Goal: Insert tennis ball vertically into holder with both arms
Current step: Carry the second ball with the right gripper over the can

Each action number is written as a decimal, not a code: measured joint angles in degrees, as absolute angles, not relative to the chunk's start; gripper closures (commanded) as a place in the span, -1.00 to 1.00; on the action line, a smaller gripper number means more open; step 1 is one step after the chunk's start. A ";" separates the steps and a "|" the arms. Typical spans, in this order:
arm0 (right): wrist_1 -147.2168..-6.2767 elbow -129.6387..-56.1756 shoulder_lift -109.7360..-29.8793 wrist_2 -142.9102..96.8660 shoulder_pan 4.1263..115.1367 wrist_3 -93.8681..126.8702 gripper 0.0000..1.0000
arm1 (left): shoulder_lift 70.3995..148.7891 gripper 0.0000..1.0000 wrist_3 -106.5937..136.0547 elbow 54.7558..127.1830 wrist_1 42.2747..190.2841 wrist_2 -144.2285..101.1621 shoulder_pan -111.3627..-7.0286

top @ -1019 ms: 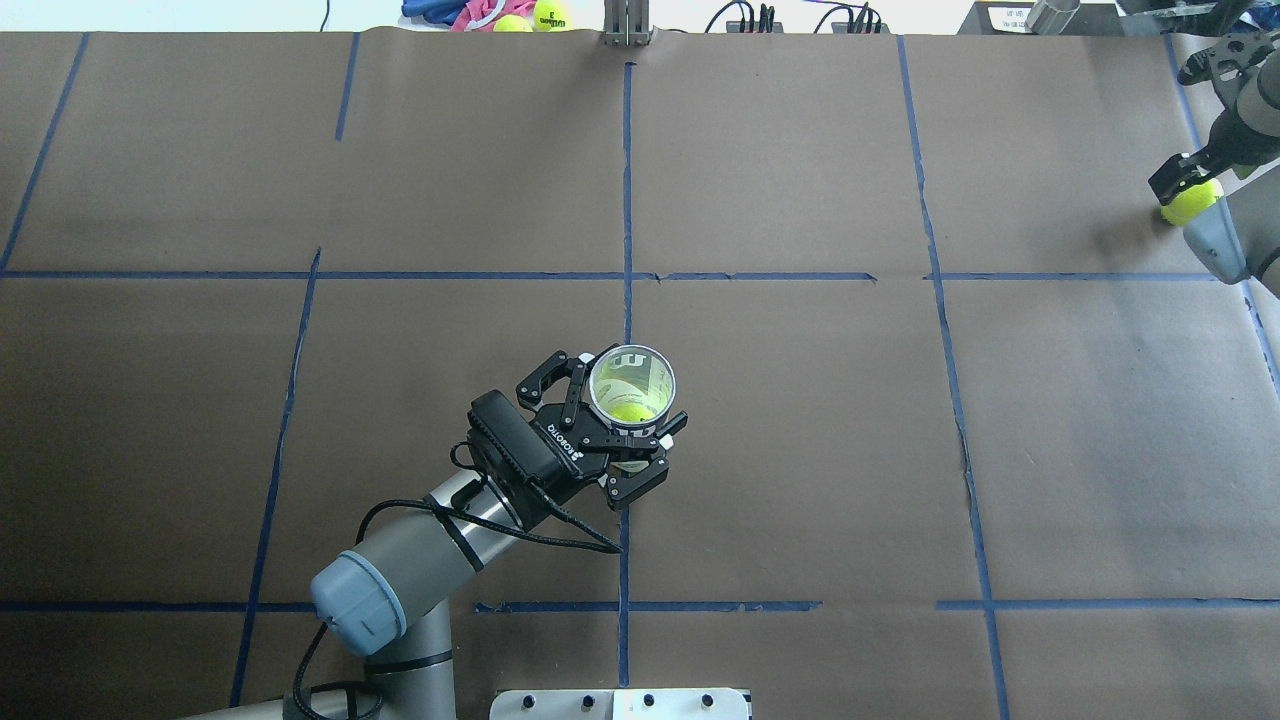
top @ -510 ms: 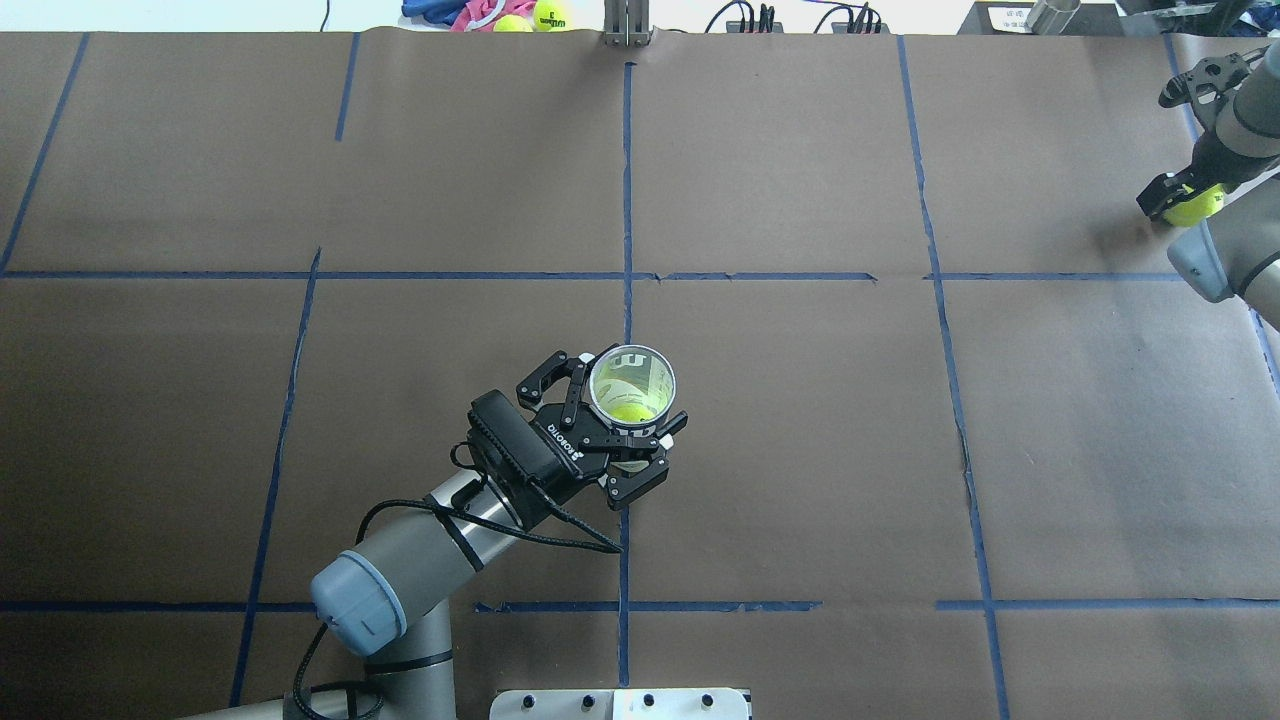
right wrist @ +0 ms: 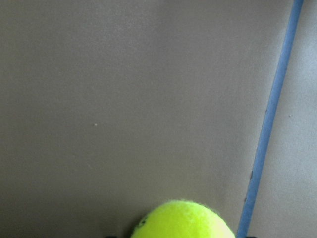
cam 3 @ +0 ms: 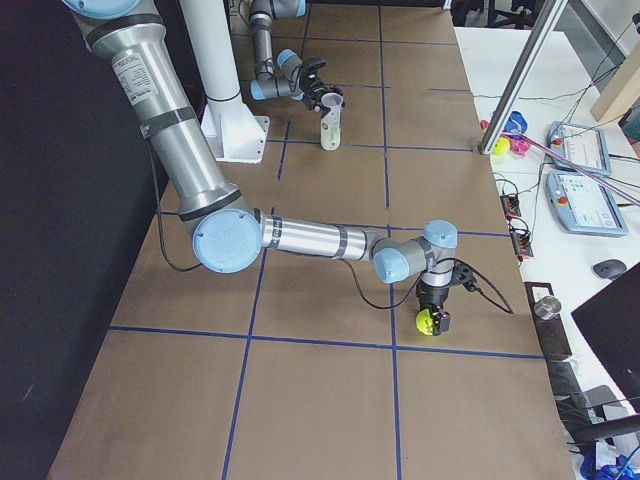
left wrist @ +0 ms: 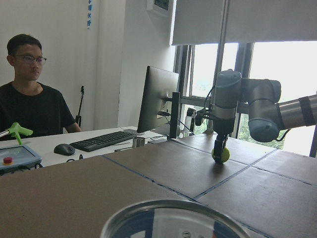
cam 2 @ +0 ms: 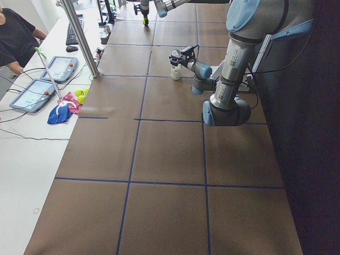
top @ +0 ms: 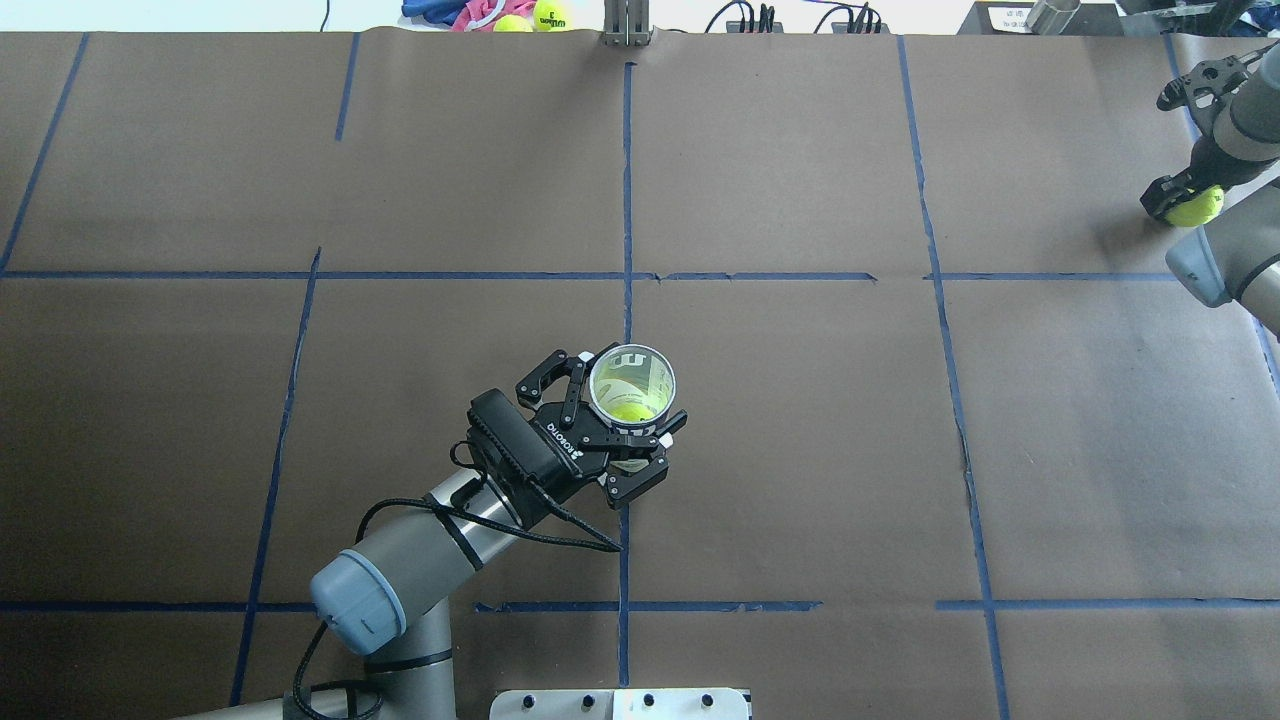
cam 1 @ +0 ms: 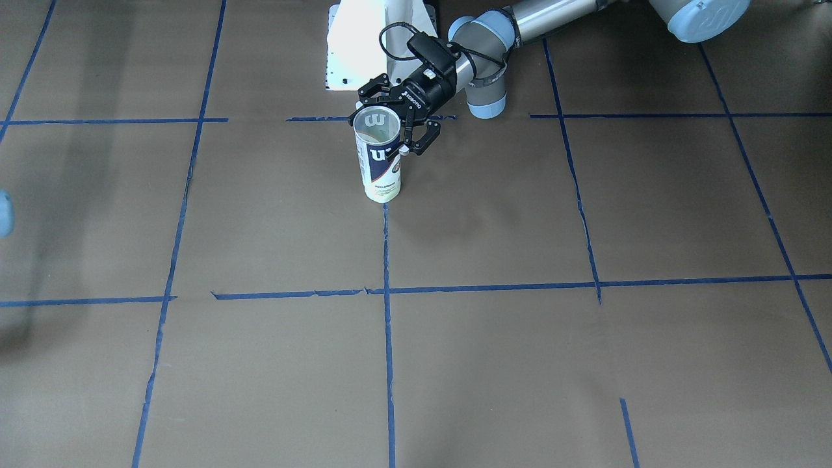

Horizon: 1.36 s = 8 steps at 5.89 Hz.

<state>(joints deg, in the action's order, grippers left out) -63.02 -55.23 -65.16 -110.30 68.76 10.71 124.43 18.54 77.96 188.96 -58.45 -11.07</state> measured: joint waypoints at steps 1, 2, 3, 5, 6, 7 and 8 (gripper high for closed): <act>-62.96 -55.44 -64.67 -110.22 68.92 10.89 1.00 | 124.39 -0.98 18.54 77.96 188.97 -58.45 -11.11; -63.59 -57.63 -64.24 -110.90 69.15 11.07 1.00 | 124.38 -0.98 18.54 77.96 188.96 -58.45 -11.14; -67.08 -63.37 -64.12 -112.28 69.32 11.31 1.00 | 124.37 -0.98 18.55 77.96 188.96 -58.45 -11.15; -80.03 -80.93 -65.18 -119.53 69.42 16.71 1.00 | 124.33 -0.98 18.54 78.02 188.97 -58.45 -11.13; -85.88 -89.86 -66.15 -124.34 68.48 21.94 1.00 | 124.30 -0.98 18.54 78.04 188.97 -58.45 -11.12; -89.66 -97.79 -66.40 -128.09 64.95 30.52 1.00 | 124.29 -0.98 18.54 78.03 188.97 -58.45 -11.10; -91.05 -104.29 -66.04 -129.78 59.28 41.71 1.00 | 124.28 -0.98 18.54 77.99 188.97 -58.47 -11.10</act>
<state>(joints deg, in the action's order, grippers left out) -91.05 -104.29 -66.04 -129.78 59.28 41.71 124.28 18.54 77.99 188.97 -58.47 -11.10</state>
